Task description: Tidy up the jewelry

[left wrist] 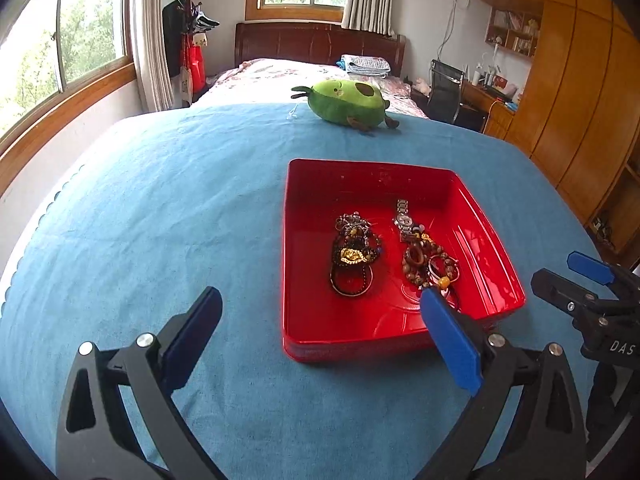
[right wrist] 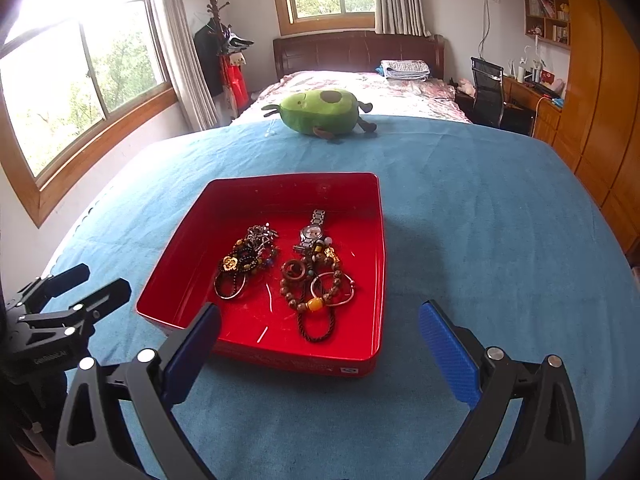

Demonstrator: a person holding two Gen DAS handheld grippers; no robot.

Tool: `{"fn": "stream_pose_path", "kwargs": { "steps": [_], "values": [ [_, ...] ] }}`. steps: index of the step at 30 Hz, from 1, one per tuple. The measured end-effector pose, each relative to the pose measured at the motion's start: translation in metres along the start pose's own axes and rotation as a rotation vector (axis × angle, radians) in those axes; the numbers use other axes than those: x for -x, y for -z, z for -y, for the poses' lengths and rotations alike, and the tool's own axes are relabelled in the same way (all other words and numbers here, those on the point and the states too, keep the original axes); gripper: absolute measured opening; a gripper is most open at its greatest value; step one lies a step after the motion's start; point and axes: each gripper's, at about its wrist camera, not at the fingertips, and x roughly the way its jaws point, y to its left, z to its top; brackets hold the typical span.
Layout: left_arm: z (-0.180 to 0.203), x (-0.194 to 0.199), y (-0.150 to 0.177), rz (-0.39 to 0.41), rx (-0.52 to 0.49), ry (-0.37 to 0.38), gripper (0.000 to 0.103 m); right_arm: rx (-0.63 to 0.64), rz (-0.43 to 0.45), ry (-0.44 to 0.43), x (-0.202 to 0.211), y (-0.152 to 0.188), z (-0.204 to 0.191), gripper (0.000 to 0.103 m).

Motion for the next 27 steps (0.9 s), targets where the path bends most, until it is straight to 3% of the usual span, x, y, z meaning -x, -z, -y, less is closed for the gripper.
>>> {"fn": "stream_pose_path", "kwargs": {
  "steps": [27],
  "values": [
    [0.0, -0.02, 0.01, -0.052, -0.006, -0.027, 0.099, -0.022, -0.067, -0.007, -0.02, 0.016, 0.006, 0.099]
  ]
}}
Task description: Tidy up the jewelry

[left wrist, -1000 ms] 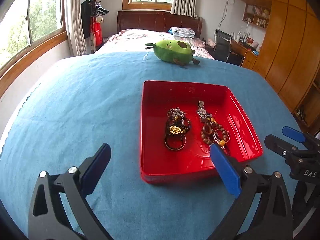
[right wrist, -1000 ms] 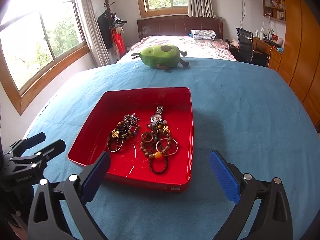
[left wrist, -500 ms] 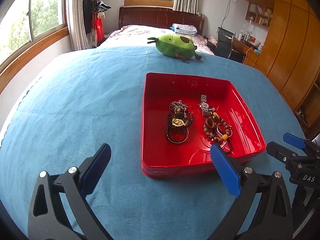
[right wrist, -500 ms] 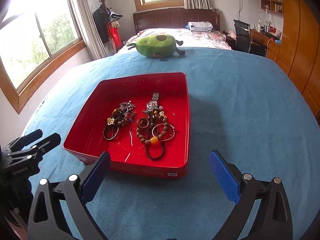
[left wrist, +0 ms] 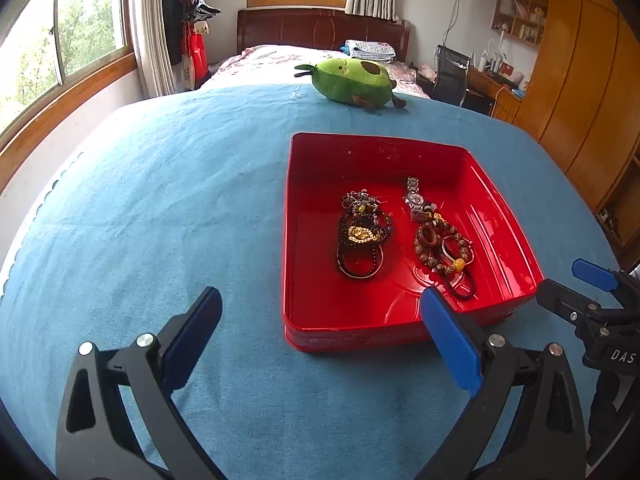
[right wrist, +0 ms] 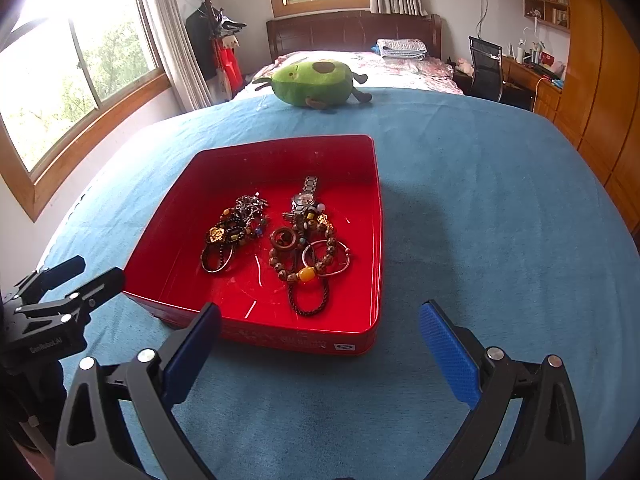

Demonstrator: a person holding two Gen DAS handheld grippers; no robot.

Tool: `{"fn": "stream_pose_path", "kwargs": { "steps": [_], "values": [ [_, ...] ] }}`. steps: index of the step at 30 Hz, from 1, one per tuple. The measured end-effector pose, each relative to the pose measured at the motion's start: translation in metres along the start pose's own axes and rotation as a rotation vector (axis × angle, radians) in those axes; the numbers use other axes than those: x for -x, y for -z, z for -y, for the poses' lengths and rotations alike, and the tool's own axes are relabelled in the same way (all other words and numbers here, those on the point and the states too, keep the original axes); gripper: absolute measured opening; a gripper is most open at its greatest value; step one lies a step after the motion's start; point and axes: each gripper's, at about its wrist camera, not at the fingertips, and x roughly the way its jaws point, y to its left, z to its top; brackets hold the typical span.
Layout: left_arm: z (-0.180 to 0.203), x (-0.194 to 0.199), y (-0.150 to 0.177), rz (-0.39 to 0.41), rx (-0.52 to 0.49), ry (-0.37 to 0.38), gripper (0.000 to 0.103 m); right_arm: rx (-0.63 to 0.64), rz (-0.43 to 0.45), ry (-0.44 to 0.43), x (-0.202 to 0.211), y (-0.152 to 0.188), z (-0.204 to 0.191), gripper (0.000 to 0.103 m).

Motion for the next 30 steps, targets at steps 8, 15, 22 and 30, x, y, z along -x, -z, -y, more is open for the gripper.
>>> {"fn": "stream_pose_path", "kwargs": {
  "steps": [8, 15, 22, 30],
  "values": [
    [-0.0009, -0.003, 0.001, -0.004, -0.002, -0.003, 0.099, 0.0, -0.007, 0.002, -0.0039, 0.0, -0.001, 0.099],
    [-0.0016, -0.0049, 0.0013, -0.005, -0.004, -0.001, 0.099, 0.003, -0.011, 0.002, -0.0062, 0.0005, -0.0014, 0.099],
    [-0.0019, -0.0043, 0.0017, -0.004, -0.004, -0.003, 0.098, 0.004, -0.013, 0.002, -0.0081, 0.0007, -0.0016, 0.099],
    [-0.0013, -0.0047, 0.0019, -0.005, -0.008, -0.004, 0.098, 0.006, -0.014, 0.002, -0.0095, 0.0015, -0.0022, 0.099]
  ]
}}
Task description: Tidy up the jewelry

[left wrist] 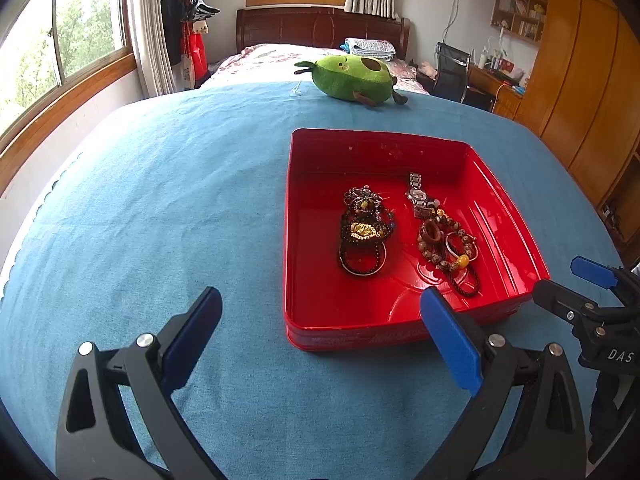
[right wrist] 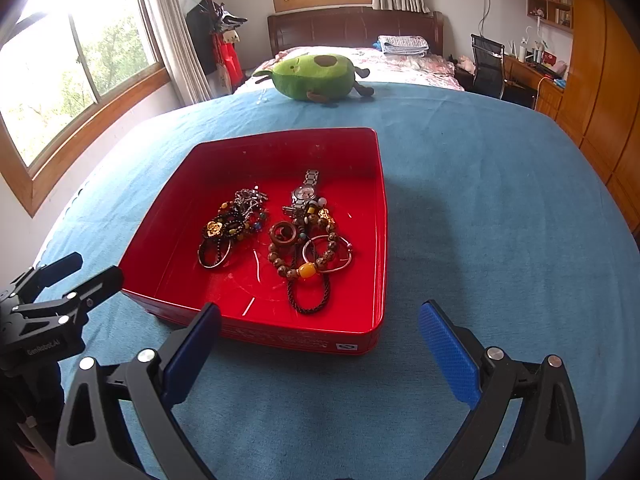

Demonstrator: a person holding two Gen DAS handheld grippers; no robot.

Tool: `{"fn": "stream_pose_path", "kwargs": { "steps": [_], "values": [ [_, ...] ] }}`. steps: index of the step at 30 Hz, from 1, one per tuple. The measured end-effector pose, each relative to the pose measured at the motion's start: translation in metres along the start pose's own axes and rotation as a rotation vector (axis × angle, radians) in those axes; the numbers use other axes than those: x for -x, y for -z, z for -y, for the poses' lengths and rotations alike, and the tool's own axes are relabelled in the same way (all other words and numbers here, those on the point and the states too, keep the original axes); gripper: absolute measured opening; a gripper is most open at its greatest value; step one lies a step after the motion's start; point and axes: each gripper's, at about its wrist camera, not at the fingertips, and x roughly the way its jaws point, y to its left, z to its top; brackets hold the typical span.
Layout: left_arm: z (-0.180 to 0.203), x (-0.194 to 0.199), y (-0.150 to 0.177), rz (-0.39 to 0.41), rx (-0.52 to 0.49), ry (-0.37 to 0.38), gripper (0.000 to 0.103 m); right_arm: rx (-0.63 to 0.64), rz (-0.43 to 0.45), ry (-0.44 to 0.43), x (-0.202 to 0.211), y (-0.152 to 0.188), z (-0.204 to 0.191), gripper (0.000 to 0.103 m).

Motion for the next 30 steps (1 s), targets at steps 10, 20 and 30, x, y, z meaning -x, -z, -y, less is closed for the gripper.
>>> {"fn": "stream_pose_path", "kwargs": {
  "steps": [10, 20, 30],
  "values": [
    [-0.0013, -0.0013, -0.0003, -0.002, -0.001, 0.0, 0.098, 0.001, -0.003, 0.001, -0.0008, 0.0001, -0.0002, 0.099],
    [-0.0028, -0.0022, 0.0007, -0.006, -0.003, -0.002, 0.098, 0.0, -0.002, 0.002, -0.0005, 0.0001, -0.0003, 0.099],
    [-0.0018, -0.004, 0.0015, -0.01, -0.003, -0.006, 0.098, 0.001, -0.005, 0.002, -0.0023, 0.001, 0.0004, 0.099]
  ]
}}
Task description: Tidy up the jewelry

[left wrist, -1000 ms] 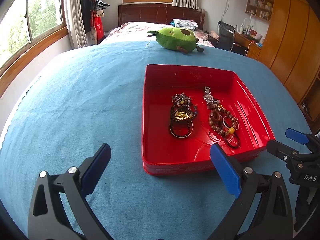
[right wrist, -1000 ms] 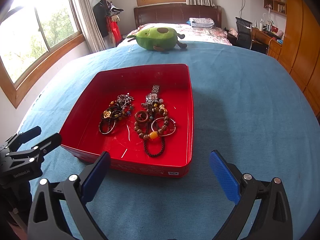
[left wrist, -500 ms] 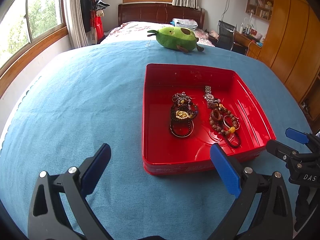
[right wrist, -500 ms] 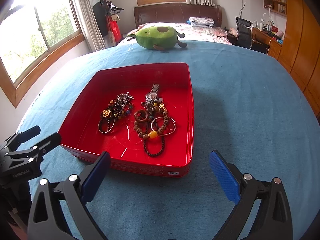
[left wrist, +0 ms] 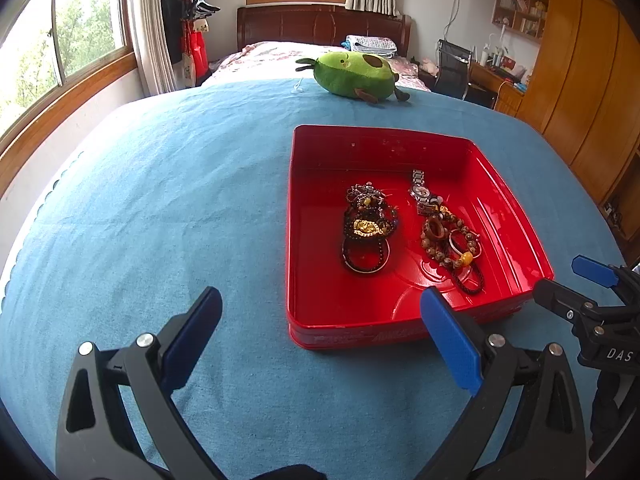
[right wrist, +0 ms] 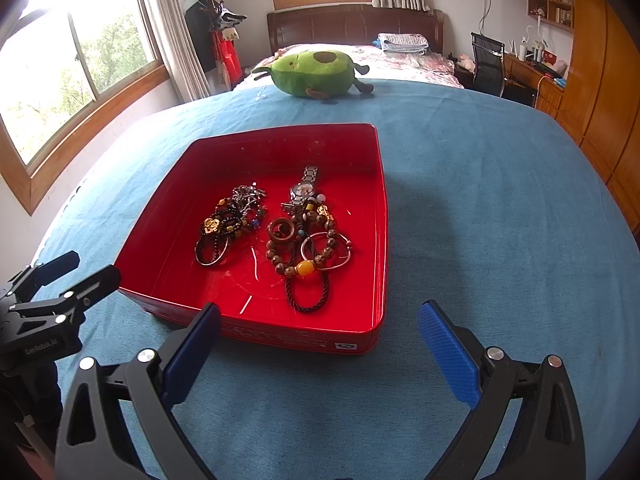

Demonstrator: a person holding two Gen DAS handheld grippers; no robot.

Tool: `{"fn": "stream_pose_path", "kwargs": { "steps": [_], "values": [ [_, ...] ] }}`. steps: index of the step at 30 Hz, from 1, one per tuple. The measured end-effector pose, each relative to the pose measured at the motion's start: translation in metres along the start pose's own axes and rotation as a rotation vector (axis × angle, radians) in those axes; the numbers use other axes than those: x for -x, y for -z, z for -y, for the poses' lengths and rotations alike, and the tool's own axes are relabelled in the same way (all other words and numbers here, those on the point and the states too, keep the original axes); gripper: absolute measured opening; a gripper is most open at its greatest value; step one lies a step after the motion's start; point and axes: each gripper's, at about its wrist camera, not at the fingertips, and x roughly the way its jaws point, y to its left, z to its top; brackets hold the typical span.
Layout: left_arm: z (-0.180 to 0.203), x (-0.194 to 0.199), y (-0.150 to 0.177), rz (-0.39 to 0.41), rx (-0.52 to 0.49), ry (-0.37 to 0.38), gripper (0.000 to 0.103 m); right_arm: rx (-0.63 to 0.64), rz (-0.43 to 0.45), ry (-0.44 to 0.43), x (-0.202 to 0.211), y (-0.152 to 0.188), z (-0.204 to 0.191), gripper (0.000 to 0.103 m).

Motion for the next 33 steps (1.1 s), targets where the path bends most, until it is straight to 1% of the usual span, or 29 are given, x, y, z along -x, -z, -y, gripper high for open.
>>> {"fn": "stream_pose_path", "kwargs": {
  "steps": [33],
  "values": [
    [0.0007, -0.0013, 0.0001, -0.01, -0.009, -0.001, 0.098, 0.003, -0.01, 0.005, -0.0044, 0.0025, 0.002, 0.099]
  ]
}}
